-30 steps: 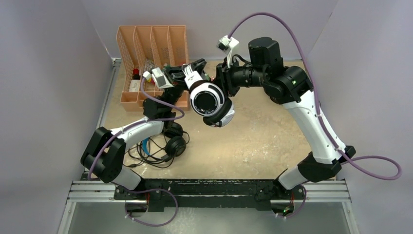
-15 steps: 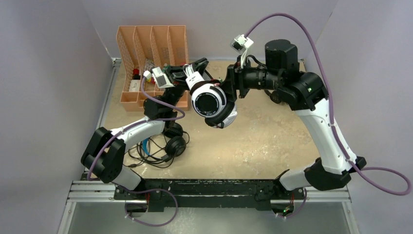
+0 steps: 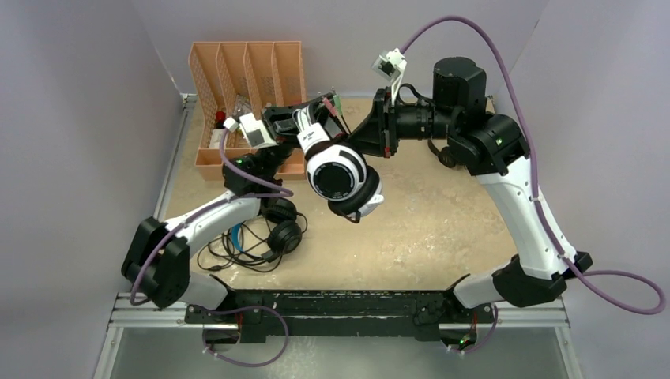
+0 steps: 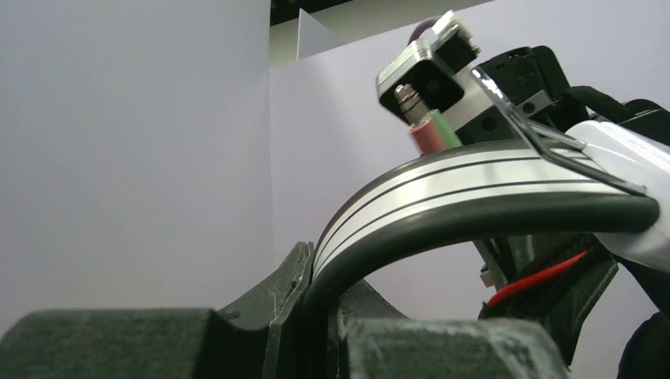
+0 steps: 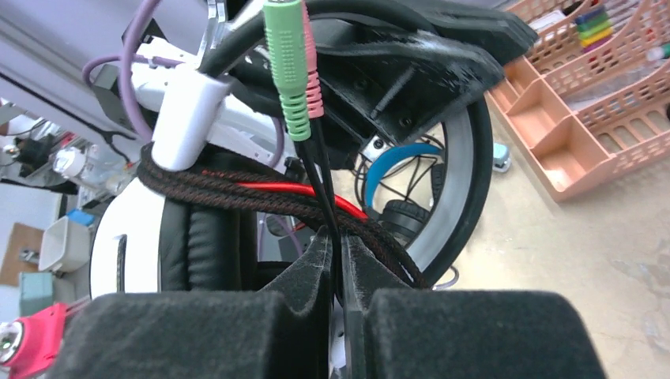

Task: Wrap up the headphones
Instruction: Wrap the headphones cable around the headphones.

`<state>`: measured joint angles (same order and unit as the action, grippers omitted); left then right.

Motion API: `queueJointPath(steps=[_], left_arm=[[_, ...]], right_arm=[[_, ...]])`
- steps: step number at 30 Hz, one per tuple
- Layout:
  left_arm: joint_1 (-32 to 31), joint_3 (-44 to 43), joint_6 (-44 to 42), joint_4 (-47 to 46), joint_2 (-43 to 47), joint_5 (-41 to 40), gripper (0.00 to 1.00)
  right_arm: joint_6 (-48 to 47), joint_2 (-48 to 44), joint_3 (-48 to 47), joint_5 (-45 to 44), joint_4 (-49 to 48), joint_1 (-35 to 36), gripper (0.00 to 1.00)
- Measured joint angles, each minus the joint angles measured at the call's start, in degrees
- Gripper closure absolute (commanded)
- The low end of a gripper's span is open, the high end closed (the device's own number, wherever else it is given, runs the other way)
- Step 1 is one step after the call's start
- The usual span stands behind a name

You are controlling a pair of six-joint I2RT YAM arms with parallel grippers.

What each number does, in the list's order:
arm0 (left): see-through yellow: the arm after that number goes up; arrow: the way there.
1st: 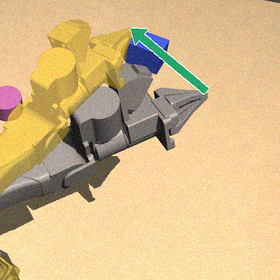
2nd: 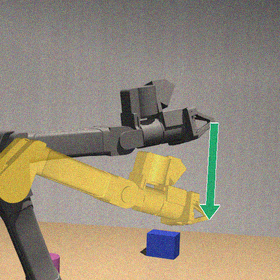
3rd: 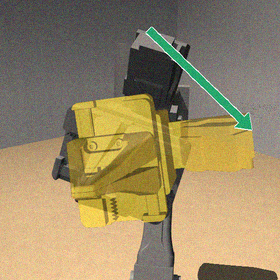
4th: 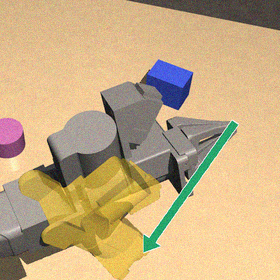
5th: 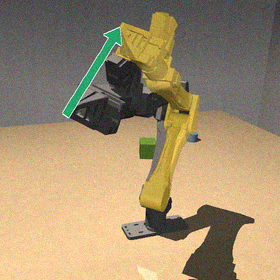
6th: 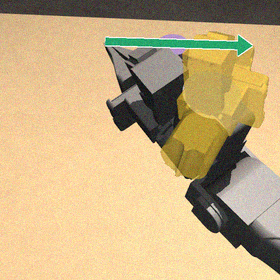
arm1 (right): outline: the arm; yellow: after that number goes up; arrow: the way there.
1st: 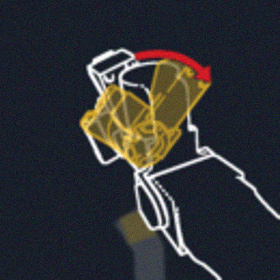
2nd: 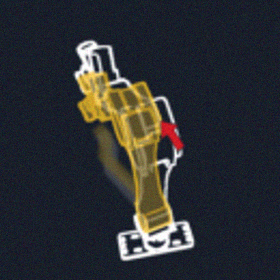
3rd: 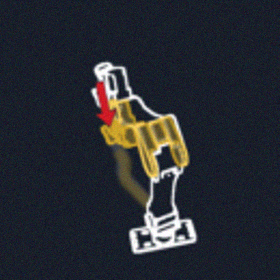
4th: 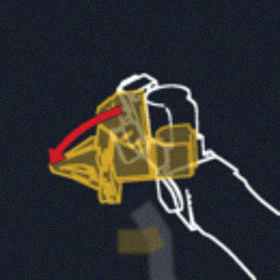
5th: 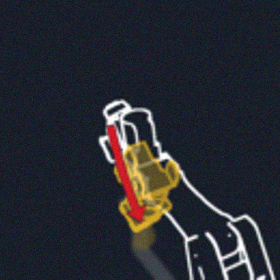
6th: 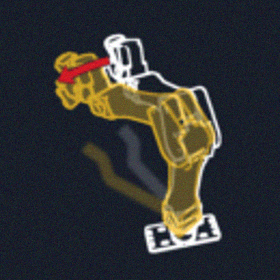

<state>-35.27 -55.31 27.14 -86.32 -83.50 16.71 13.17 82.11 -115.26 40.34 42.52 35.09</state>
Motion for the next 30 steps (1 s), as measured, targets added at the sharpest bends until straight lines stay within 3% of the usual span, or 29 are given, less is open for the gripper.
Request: queueJointPath(steps=[7, 12, 20, 26, 30], left_arm=[[-0.6, -0.5, -23.6, 17.2, 11.1, 4.5, 1.0], [-2.9, -2.0, -36.0, 27.7, 14.1, 2.8, 1.0], [-14.2, -2.8, -57.4, 38.3, 18.6, -14.7, 1.0], [-24.8, -0.3, -80.6, 33.9, 18.8, -27.6, 1.0], [-28.4, 1.7, -90.2, 31.6, 18.6, -32.5, 1.0]], right_arm=[[0.4, -0.5, 4.5, 4.8, -2.7, -0.2, 1.0], [0.7, -0.2, 8.0, 7.2, -4.4, -0.7, 0.98], [0.9, -0.1, 8.3, 7.5, -3.9, -2.1, 0.96], [1.1, 0.7, 8.6, 9.2, -2.8, -3.8, 0.94], [2.5, 0.9, 11.4, 11.6, -4.1, -5.1, 0.93]])
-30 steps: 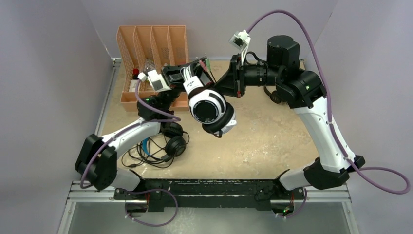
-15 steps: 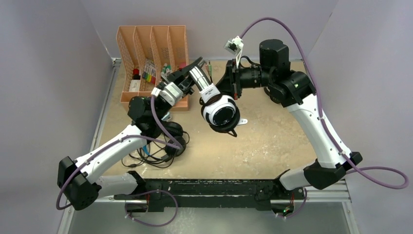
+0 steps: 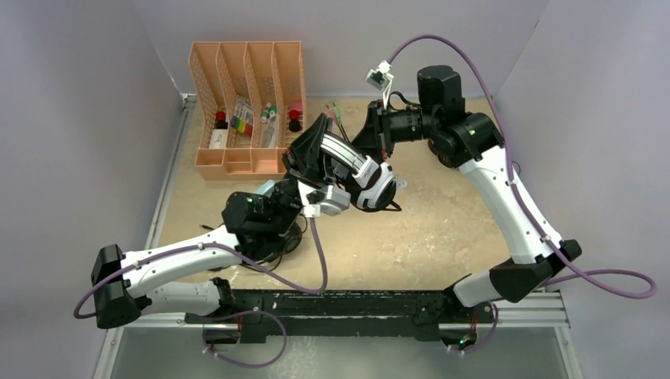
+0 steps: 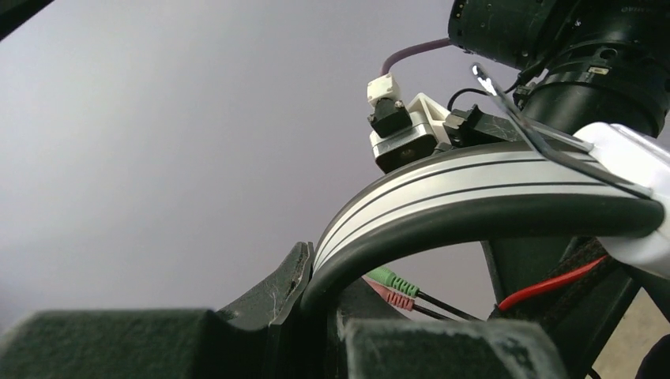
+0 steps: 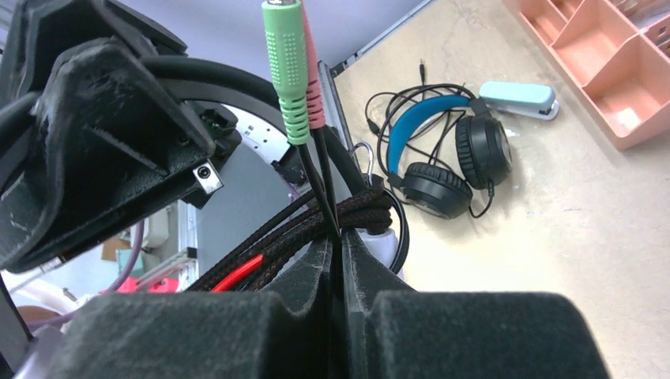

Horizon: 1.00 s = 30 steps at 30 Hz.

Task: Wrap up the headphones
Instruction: Wrap the headphones cable around the headphones.

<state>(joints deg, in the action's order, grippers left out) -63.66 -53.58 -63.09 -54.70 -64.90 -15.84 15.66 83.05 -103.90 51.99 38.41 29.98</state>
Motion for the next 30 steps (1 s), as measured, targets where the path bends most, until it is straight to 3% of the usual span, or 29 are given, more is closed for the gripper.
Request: queueJointPath(steps=[6, 9, 16, 20, 24, 30], left_arm=[[-1.4, 1.4, -7.0, -0.2, 0.0, -2.5, 1.0], [-1.7, 1.4, -8.0, -1.6, -0.4, -2.6, 1.0], [-1.9, 1.4, -7.2, -7.4, -2.9, -3.4, 1.0], [-2.1, 1.4, -4.9, -8.0, -4.0, -4.0, 1.0], [-2.1, 1.3, -0.8, -9.8, -5.5, -4.8, 1.0], [-2.1, -0.6, 4.1, -9.9, -7.2, -6.4, 1.0]], right_arm=[[4.5, 1.1, 2.0, 3.0, -2.6, -0.3, 0.91], [6.6, 1.2, 2.0, 4.3, -3.7, -0.4, 0.85], [5.3, 1.3, 0.9, 4.7, -0.4, -0.7, 0.86], [-1.6, 1.6, 0.2, 4.8, 4.2, -0.8, 1.0], [-10.7, 1.5, 0.2, 5.2, 6.6, 0.2, 1.0], [-17.9, 0.8, 3.8, 8.7, 3.0, 2.8, 1.0]])
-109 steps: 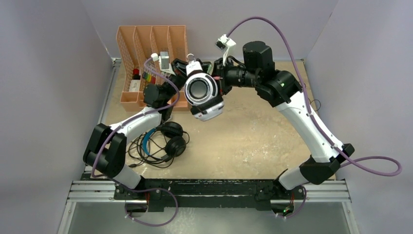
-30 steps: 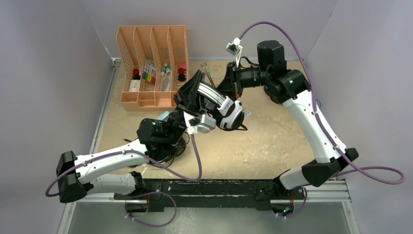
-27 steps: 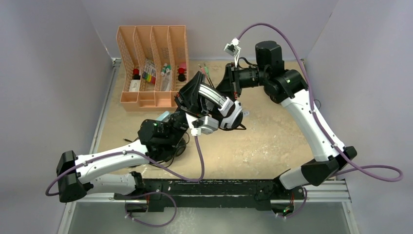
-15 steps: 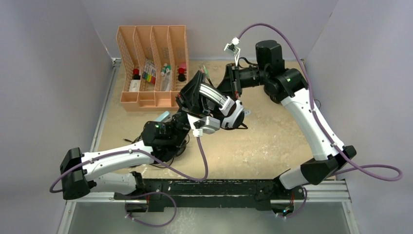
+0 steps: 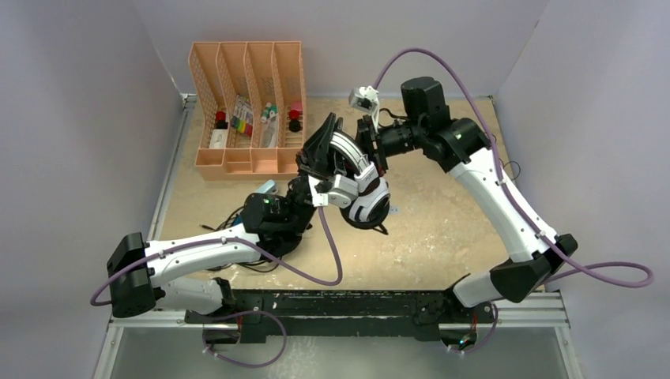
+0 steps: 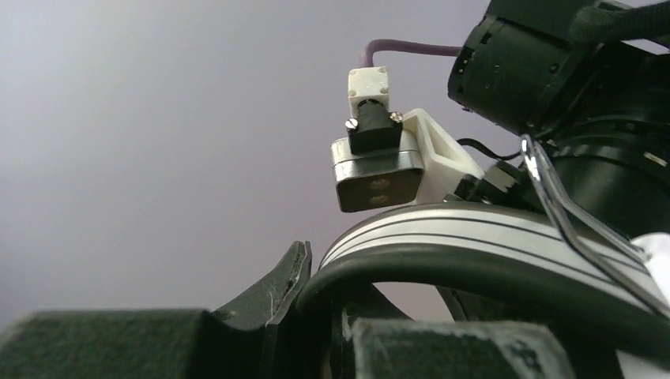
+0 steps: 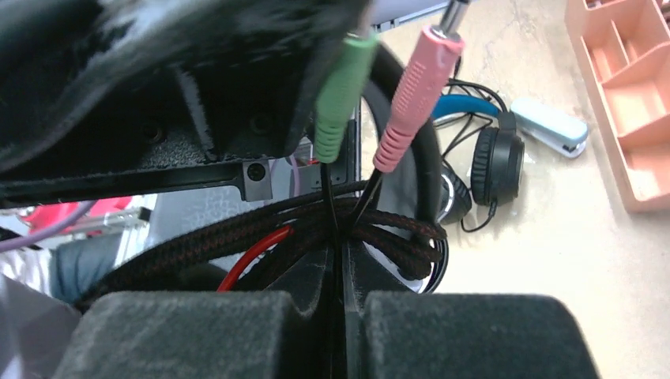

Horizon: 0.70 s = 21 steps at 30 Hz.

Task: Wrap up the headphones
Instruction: Wrap the headphones cable around the headphones.

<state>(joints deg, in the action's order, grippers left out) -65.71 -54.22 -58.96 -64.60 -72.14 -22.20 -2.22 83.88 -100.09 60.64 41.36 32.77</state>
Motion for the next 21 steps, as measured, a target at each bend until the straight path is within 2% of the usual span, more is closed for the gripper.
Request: queueJointPath(steps=[2, 6, 9, 17, 21], left_arm=[[0.0, -0.6, 1.3, 0.0, -0.3, -0.9, 1.0], [0.1, -0.7, 5.9, 0.0, -0.6, -2.1, 1.0], [0.1, -0.7, 10.6, -0.2, -0.4, -2.7, 1.0], [0.4, 1.0, 28.3, 0.8, 5.2, -3.1, 1.0], [3.2, 1.7, 40.2, 2.5, 6.1, -0.8, 1.0]], right_arm=[[-0.2, -1.1, 2.5, 0.3, -3.9, 0.9, 0.99], [2.9, -7.9, 14.2, -0.9, -19.3, 2.0, 1.0], [4.2, -12.1, 19.0, -3.3, -26.6, 2.1, 1.0], [2.3, -22.6, 27.6, -7.6, -40.4, 2.8, 1.0], [-1.9, -23.0, 26.0, -7.4, -40.1, 3.4, 1.0]])
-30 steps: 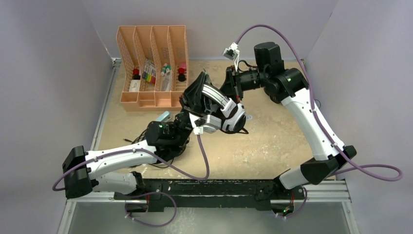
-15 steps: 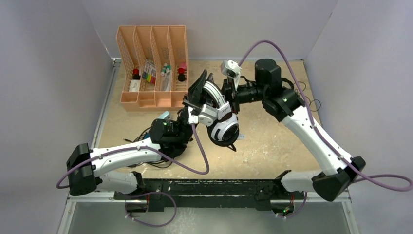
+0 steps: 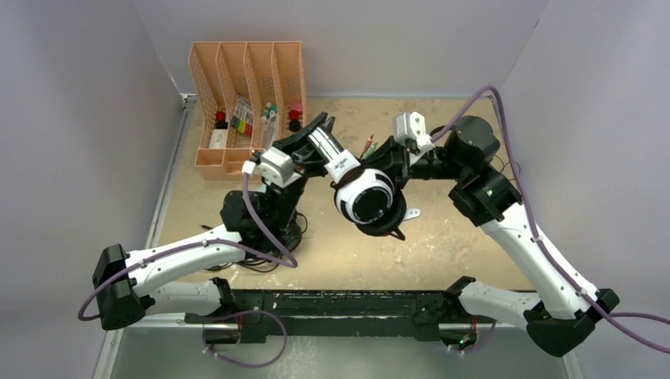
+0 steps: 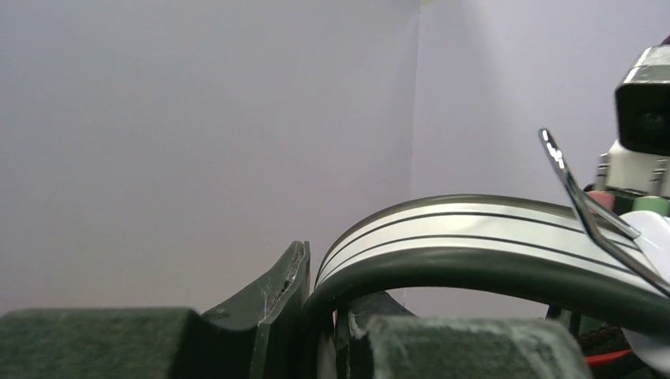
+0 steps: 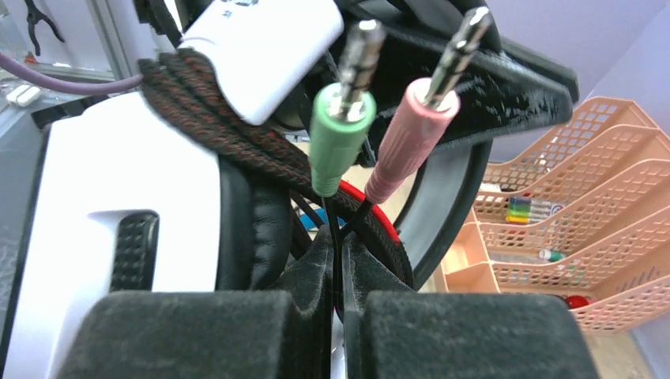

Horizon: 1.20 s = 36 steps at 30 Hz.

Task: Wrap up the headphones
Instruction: Wrap the headphones cable around the headphones.

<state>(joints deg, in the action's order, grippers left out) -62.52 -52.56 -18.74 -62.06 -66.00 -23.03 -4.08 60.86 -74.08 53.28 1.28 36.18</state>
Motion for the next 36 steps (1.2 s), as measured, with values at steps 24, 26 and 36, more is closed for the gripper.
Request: queueJointPath(steps=[24, 26, 36], left_arm=[[36.2, -10.8, 87.8, 9.5, -21.2, 46.3, 1.0], [37.5, -12.5, 91.9, 11.5, -21.2, 46.1, 1.0], [37.8, -15.7, 98.1, 12.3, -21.7, 52.9, 1.0]], right_arm=[[24.9, 6.3, -6.5, -24.9, 4.3, -0.2, 1.0], [26.5, 5.3, -6.6, -27.2, 5.4, 0.1, 1.0], [27.6, 6.0, -11.6, -28.8, 10.0, 0.1, 1.0]])
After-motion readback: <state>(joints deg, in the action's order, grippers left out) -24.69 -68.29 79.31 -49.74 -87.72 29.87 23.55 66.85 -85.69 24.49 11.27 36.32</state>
